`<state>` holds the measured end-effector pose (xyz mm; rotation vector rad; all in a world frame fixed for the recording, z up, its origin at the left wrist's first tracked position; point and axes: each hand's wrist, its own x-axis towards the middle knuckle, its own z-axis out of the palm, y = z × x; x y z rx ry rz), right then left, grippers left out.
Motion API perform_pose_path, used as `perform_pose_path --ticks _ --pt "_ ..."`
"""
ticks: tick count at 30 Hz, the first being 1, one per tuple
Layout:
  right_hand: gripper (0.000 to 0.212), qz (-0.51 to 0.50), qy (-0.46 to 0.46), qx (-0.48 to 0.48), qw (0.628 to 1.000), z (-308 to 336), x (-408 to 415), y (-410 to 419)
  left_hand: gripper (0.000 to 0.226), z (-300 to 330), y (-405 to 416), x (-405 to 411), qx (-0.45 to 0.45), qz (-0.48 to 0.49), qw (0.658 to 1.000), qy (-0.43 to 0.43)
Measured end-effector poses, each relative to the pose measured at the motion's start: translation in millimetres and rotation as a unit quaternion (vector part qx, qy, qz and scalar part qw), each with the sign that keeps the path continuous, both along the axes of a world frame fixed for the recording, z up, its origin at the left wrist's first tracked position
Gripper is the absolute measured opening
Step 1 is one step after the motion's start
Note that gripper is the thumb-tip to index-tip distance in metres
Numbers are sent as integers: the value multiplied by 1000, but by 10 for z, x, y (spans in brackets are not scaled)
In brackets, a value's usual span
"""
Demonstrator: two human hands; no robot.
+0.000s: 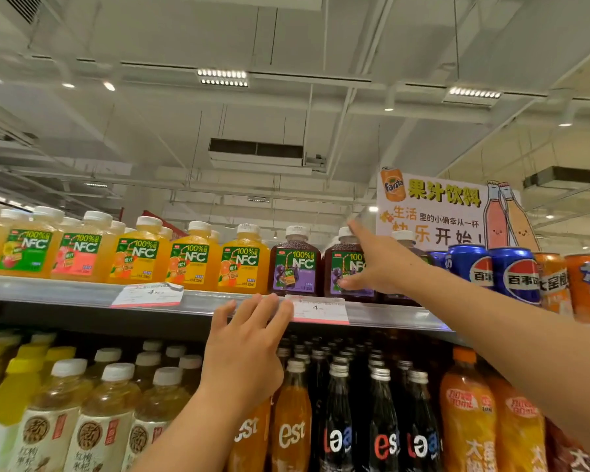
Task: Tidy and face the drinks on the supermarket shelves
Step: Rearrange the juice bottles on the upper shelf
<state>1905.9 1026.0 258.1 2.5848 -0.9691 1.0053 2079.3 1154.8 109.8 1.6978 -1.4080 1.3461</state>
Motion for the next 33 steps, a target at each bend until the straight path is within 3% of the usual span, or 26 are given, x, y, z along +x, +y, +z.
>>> perform_pose_path --ticks 6,8,10,11,15,19,23,33 --pt "109 -32 -5 -26 999 -138 -5 86 83 -27 14 15 -3 11 1000 -6" --pt "85 -22 -54 -109 992 -338 -7 179 87 -33 12 13 8 22 1000 -3" --pt "50 69 -120 -224 965 -686 72 312 91 -41 10 14 27 39 999 3" --pt "41 107 -126 -235 958 -854 118 384 92 -40 16 19 35 43 998 7" --pt "46 95 -78 -207 971 -1341 238 384 92 -43 45 31 68 55 996 23" --pt "37 105 -154 -209 960 -1380 269 402 96 23 108 -35 99 38 993 45" --pt "41 77 -141 -186 969 -1392 289 444 91 44 411 80 115 42 992 32" --pt "57 -108 -45 -128 985 -1363 460 765 95 226 1725 1614 110 220 960 132"
